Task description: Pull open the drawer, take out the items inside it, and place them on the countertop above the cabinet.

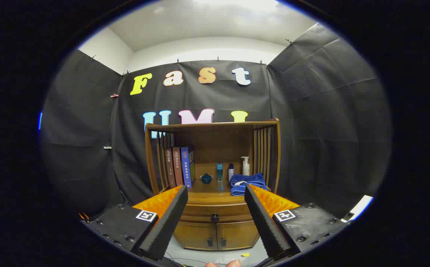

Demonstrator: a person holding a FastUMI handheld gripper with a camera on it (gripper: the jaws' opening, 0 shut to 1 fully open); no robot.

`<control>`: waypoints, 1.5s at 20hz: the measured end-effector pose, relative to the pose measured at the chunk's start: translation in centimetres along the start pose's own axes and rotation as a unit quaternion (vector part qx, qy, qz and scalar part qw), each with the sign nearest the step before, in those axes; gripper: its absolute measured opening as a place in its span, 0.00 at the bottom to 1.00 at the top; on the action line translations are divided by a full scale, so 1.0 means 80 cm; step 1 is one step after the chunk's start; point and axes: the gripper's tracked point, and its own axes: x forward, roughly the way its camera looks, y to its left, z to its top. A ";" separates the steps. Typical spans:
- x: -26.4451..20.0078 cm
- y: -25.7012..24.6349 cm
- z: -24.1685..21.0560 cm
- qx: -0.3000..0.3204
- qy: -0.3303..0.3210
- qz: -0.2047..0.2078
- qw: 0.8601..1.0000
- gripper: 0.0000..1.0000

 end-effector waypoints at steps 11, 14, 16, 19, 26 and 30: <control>-0.003 -0.002 0.002 0.000 0.000 -0.003 1.000 0.99; -0.003 -0.001 0.001 -0.001 0.000 -0.003 1.000 0.99; 0.000 0.000 -0.001 -0.005 -0.002 -0.001 1.000 0.99; 0.009 0.004 -0.015 -0.008 -0.009 0.007 1.000 0.99; 0.063 -0.009 -0.114 -0.013 0.007 -0.010 1.000 0.99; 0.116 -0.007 -0.201 -0.008 0.033 -0.003 0.999 1.00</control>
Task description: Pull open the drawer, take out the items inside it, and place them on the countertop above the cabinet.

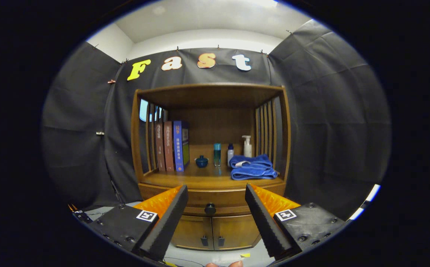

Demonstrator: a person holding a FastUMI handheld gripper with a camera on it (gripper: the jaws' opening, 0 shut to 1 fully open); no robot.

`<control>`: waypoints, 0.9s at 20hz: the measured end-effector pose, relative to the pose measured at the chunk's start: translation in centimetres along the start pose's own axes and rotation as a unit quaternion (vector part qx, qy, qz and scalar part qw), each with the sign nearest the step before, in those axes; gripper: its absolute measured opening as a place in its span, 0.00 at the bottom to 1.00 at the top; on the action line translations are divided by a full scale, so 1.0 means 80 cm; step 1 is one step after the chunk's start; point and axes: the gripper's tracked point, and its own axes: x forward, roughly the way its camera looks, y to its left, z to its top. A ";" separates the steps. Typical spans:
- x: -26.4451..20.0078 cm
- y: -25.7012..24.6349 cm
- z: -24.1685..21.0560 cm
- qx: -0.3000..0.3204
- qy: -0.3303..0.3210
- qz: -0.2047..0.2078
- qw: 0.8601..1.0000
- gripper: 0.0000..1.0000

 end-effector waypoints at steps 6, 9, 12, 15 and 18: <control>0.093 0.005 -0.109 0.002 0.043 0.003 0.999 0.99; 0.134 0.007 -0.158 0.003 0.077 0.002 0.997 1.00; 0.166 0.010 -0.187 0.012 0.093 -0.002 0.996 1.00; 0.192 0.016 -0.209 0.006 0.108 0.001 0.994 0.90; 0.203 0.021 -0.218 0.005 0.114 0.006 0.993 0.64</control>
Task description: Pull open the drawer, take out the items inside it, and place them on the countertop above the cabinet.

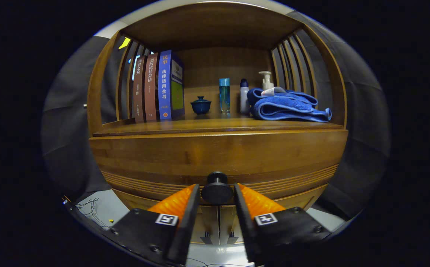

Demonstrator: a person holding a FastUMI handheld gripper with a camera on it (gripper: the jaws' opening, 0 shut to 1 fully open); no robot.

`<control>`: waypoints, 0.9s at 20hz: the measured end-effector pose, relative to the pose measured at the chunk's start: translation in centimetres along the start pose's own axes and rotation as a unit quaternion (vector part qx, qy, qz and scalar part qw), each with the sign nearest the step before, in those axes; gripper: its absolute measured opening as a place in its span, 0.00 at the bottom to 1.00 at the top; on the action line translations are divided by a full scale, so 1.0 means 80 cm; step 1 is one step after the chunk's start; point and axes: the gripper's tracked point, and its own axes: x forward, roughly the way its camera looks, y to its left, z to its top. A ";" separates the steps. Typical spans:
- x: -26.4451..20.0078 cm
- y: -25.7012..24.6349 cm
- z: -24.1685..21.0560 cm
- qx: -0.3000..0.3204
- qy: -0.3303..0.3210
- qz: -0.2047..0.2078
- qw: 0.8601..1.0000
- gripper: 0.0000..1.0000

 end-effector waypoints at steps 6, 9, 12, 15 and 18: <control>-0.003 -0.003 -0.001 -0.006 -0.020 0.001 1.000 0.34; -0.018 -0.006 -0.002 -0.007 -0.017 -0.001 1.000 0.34; -0.048 -0.005 -0.009 -0.002 -0.015 0.001 1.000 0.34; -0.083 -0.006 -0.017 -0.001 -0.013 0.001 1.000 0.34; -0.123 -0.006 -0.025 -0.002 -0.010 0.004 1.000 0.34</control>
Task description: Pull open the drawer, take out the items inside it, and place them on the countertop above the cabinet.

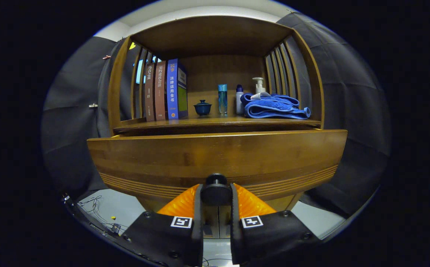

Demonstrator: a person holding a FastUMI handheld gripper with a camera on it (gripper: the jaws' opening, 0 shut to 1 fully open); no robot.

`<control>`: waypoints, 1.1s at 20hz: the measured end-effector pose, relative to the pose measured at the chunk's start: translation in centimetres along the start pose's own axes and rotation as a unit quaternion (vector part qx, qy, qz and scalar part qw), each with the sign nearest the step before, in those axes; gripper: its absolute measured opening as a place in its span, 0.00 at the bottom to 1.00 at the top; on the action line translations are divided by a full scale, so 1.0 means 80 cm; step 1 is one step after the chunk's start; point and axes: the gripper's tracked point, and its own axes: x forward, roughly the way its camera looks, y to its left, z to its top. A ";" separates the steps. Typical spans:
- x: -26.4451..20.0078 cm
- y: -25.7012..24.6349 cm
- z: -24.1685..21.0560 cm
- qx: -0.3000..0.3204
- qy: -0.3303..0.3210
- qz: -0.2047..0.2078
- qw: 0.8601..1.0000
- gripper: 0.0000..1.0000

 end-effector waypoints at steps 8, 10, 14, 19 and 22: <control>-0.091 0.000 -0.028 -0.003 0.016 0.003 1.000 0.34; -0.109 0.004 -0.029 0.002 0.020 0.006 1.000 0.34; -0.120 0.003 -0.033 0.014 0.025 0.005 1.000 0.34; -0.126 0.001 -0.026 0.031 0.022 0.003 0.999 0.46; -0.149 0.006 0.000 0.048 0.003 0.015 0.999 0.85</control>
